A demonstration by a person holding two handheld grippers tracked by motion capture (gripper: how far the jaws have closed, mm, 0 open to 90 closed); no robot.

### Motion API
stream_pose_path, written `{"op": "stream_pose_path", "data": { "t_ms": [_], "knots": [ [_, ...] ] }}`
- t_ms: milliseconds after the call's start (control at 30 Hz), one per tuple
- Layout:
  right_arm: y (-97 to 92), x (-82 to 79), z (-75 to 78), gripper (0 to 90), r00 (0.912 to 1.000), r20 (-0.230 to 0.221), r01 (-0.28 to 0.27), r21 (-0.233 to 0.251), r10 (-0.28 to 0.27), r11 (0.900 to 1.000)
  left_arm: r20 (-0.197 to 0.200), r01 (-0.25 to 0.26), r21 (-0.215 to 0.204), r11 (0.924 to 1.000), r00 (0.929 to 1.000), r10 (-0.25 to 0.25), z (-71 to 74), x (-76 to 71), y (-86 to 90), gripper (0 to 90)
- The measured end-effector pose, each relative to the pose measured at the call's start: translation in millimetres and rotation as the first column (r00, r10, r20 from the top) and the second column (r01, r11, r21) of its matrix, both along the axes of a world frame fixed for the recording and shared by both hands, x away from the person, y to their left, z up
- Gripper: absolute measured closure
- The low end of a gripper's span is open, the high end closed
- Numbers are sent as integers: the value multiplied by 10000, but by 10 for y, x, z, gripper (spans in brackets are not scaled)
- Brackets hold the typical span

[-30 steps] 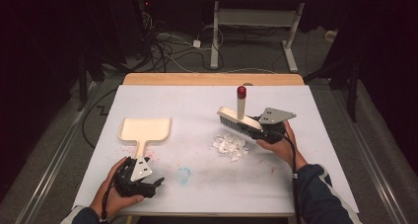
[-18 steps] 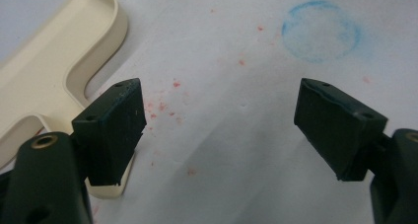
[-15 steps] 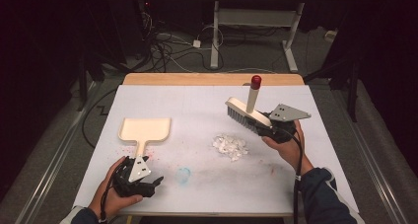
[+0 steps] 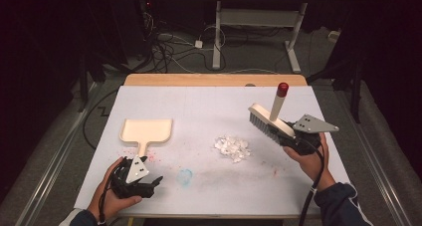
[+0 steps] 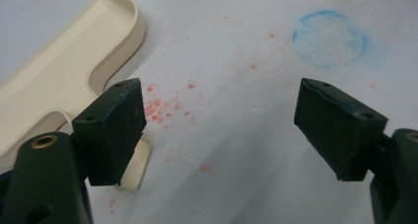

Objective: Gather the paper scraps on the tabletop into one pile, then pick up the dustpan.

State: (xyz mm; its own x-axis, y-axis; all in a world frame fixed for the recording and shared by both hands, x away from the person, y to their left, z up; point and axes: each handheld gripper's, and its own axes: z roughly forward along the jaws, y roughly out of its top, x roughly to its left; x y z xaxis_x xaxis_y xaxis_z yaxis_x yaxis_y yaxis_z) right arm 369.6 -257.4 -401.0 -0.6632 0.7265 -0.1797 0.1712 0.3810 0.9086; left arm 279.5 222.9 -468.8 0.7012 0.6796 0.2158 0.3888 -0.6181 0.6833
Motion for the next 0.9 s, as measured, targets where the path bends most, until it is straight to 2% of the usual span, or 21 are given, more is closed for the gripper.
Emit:
{"op": "stream_pose_path", "data": {
  "t_ms": [133, 233, 267, 333, 600, 733, 900],
  "knots": [
    [-74, -63, -37, 677, 9997, -54, 219, -113, -219, 9997, 145, -131, 89, 9999, 9998, 130, 18, 19, 54, 190],
    [-103, -113, -70, 678, 9995, -133, 281, -224, -284, 9994, 157, -377, -70, 9993, 9992, 378, 26, 37, 112, 190],
    [-110, -131, -77, 677, 9992, -130, 377, -301, -381, 9988, 46, -504, -142, 9986, 9987, 505, 21, 38, 122, 190],
    [-134, -155, -89, 678, 9992, -170, 351, -235, -355, 9991, 118, -523, -61, 9986, 9986, 523, 19, 58, 144, 190],
    [-187, -243, -117, 677, 9988, -368, 316, 71, -313, 9995, -131, -1116, -45, 9937, 9937, 1116, 15, 95, 226, 190],
    [-189, -241, -123, 678, 9988, -388, 302, 90, -299, 9995, -276, -1450, -156, 9893, 9891, 1446, 20, 108, 276, 212],
    [-168, -240, -132, 677, 9988, -419, 265, 96, -261, 9996, -694, -2168, -190, 9760, 9741, 2150, -12, 180, 325, 213]
  ]
}}
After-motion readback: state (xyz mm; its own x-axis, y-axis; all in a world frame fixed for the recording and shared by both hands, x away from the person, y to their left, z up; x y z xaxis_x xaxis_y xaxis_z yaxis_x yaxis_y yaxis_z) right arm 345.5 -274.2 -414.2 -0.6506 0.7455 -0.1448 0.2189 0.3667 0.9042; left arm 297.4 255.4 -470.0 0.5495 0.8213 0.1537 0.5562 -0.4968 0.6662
